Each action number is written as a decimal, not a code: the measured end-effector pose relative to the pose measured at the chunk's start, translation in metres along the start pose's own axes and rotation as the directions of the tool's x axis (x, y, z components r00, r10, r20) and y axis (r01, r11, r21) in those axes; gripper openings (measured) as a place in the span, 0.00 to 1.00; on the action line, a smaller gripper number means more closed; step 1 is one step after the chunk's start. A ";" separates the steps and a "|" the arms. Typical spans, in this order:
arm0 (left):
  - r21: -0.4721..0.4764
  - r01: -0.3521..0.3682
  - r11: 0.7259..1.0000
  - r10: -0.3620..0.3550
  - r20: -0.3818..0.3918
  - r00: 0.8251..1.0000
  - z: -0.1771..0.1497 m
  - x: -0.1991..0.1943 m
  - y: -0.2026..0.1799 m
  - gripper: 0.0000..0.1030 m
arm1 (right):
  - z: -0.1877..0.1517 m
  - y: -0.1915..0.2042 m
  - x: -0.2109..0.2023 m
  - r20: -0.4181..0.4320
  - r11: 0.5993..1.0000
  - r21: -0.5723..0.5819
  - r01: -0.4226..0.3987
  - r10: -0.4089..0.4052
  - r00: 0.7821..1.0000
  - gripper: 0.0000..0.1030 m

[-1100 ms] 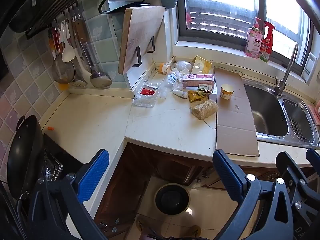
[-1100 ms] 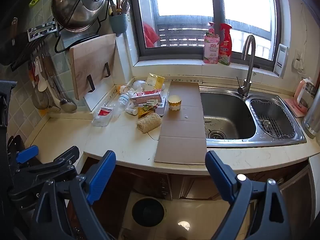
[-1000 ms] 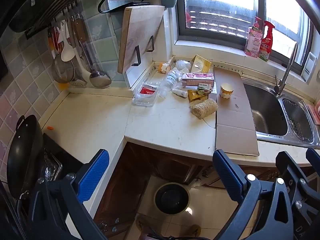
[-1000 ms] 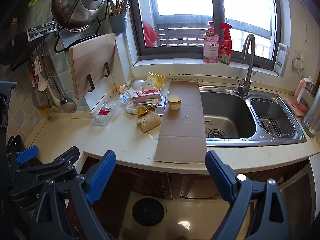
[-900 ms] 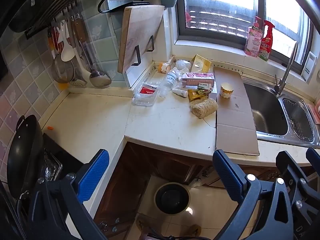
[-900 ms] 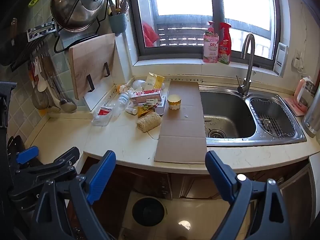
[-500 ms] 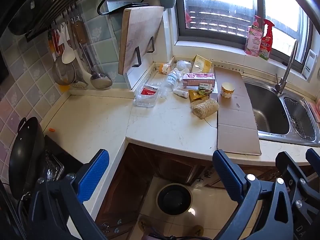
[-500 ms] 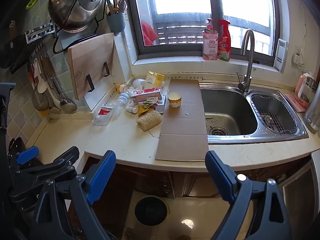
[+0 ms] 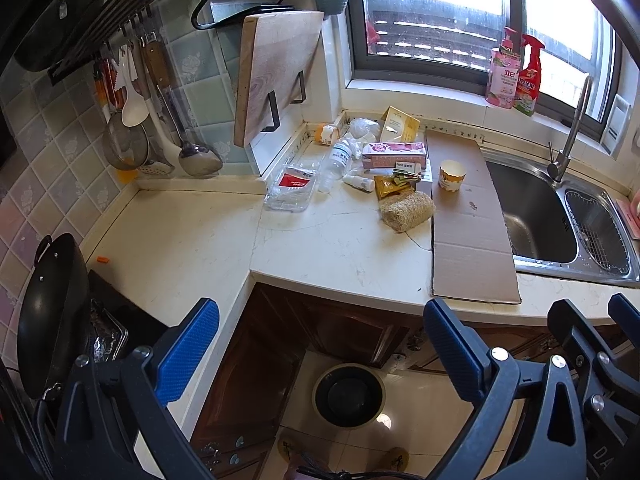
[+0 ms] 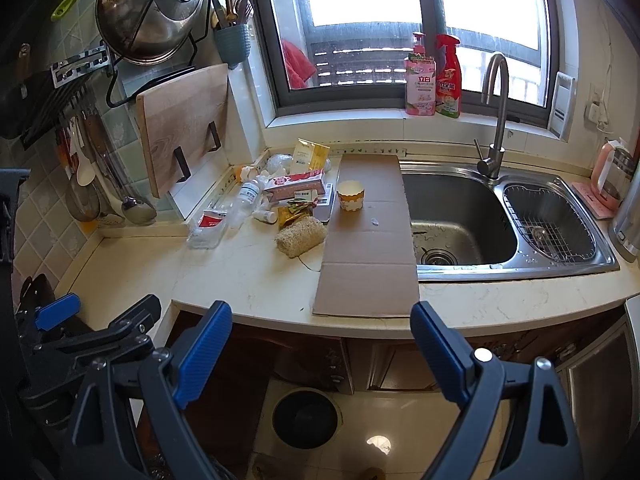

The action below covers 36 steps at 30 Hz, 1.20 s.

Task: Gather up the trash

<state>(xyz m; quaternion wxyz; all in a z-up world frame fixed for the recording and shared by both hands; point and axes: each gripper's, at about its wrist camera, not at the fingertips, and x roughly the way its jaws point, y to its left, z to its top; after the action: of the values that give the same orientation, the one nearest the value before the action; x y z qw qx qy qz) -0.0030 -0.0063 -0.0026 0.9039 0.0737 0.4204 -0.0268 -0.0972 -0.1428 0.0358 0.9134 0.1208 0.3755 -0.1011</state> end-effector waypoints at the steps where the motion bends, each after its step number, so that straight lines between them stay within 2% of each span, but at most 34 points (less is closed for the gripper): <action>1: -0.001 0.001 1.000 -0.001 0.000 1.000 0.000 0.000 0.001 0.97 | -0.001 0.000 -0.001 -0.001 1.000 -0.001 -0.001 0.001 1.000 0.89; 13: -0.013 0.005 1.000 -0.005 0.019 1.000 -0.012 -0.013 0.006 0.93 | -0.007 0.004 -0.012 0.004 1.000 -0.005 -0.010 0.010 1.000 0.89; 36: -0.042 0.009 0.999 -0.011 -0.034 0.999 -0.025 -0.016 0.003 0.94 | -0.017 -0.001 -0.017 -0.021 0.999 -0.014 -0.030 0.030 0.999 0.89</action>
<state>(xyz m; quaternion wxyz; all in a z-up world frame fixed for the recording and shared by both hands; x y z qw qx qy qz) -0.0319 0.0004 -0.0065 0.8979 0.0531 0.4366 -0.0213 -0.1205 -0.1373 0.0361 0.9116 0.1211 0.3838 -0.0834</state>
